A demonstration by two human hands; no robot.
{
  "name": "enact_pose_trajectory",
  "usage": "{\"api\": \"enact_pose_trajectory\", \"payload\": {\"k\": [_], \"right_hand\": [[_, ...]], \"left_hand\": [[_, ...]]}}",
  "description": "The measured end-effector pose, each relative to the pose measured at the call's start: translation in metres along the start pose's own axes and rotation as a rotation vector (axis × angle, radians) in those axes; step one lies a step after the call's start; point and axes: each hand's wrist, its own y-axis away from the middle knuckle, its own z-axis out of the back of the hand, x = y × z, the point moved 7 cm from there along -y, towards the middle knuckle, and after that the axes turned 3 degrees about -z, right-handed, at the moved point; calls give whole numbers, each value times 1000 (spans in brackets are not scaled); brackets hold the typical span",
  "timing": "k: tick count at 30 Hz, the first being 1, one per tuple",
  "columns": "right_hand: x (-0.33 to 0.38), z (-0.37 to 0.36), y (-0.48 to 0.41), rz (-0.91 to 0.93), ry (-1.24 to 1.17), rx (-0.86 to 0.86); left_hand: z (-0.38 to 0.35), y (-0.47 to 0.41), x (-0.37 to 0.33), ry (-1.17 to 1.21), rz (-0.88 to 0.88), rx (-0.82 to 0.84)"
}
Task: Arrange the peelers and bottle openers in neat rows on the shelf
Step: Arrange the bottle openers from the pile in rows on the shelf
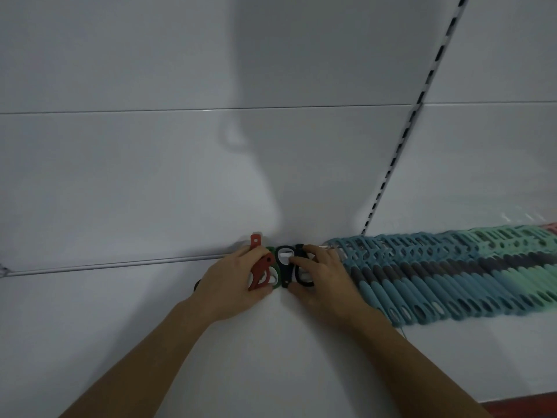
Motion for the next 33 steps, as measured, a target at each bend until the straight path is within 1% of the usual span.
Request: {"api": "enact_pose_trajectory", "payload": {"k": [7, 9, 11, 12, 13, 15, 16, 17, 18, 19, 22, 23, 24, 26, 27, 29, 30, 31, 33], "right_hand": [[2, 7, 0, 22, 1, 47], [8, 14, 3, 46, -40, 19], [20, 27, 6, 59, -217, -96], [24, 33, 4, 28, -359, -145], [28, 37, 0, -29, -534, -145], [37, 32, -13, -160, -871, -4], [43, 28, -18, -199, -962, 80], [50, 26, -22, -199, -984, 141], [56, 24, -26, -176, -962, 153], [59, 25, -30, -158, -938, 123], [51, 36, -42, -215, -835, -139], [47, 40, -45, -231, -781, -207], [47, 43, -47, -229, -730, -237], [57, 42, -47, -140, -639, -219], [67, 39, -43, -35, -555, -213], [88, 25, -30, 176, -310, -210], [95, 14, -24, 239, -216, -189], [99, 3, -19, 261, -147, -157], [100, -19, -13, 236, -46, -53]], "left_hand": [[3, -4, -1, 32, -38, 14], [11, -4, -3, 94, -47, -25], [24, -2, -6, 122, -82, -61], [28, -2, -11, 102, -131, -41], [30, 0, -18, 76, -193, 5], [30, 7, -34, 47, -302, 112], [29, 10, -40, 47, -338, 144], [30, 13, -44, 55, -356, 159], [32, 16, -45, 63, -356, 164], [35, 19, -44, 72, -342, 155], [48, 29, -20, 145, -213, 93], [51, 33, -8, 174, -146, 72], [53, 37, 4, 188, -77, 52], [57, 44, 25, 154, 43, 5], [58, 47, 33, 136, 91, -20], [60, 51, 44, 151, 175, -50], [59, 52, 47, 160, 196, -50], [58, 53, 49, 156, 196, -45], [56, 51, 49, 125, 171, -44]]}}
